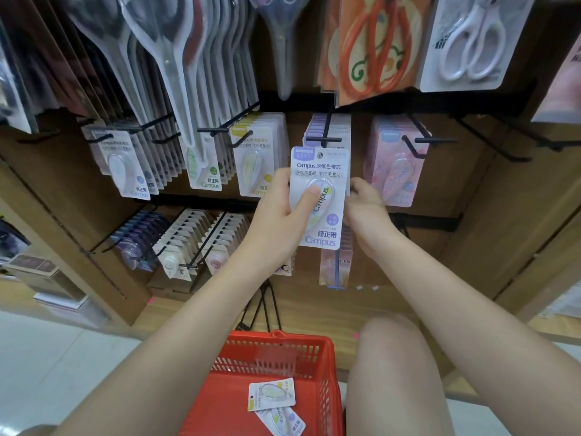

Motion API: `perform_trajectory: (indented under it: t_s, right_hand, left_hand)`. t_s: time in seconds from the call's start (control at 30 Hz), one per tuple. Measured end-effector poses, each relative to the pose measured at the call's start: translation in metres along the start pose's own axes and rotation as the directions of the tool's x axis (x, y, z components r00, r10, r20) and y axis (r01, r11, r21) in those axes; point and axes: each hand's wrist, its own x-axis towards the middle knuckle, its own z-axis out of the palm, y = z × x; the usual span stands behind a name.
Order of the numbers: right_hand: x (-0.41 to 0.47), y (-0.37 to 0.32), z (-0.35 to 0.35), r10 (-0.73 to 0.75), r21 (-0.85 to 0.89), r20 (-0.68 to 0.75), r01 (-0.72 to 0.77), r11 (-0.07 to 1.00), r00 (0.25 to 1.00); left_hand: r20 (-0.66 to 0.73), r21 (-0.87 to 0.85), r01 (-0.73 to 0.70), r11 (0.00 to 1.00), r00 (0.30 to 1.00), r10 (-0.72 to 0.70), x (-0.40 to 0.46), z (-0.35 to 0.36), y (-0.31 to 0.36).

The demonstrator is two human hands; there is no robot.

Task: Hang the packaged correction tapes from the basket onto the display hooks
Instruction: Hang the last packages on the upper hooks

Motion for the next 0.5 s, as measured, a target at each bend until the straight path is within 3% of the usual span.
perform_trajectory:
  t_s: [0.5]
  right_hand:
    - [0.0007,-0.0004,-0.0039,0.020,0.038,0.041,-0.022,0.999,0.999]
  left_hand:
    - [0.007,0.103,-0.041,0.994,0.999,0.040,0.0025,0.0033,-0.0056]
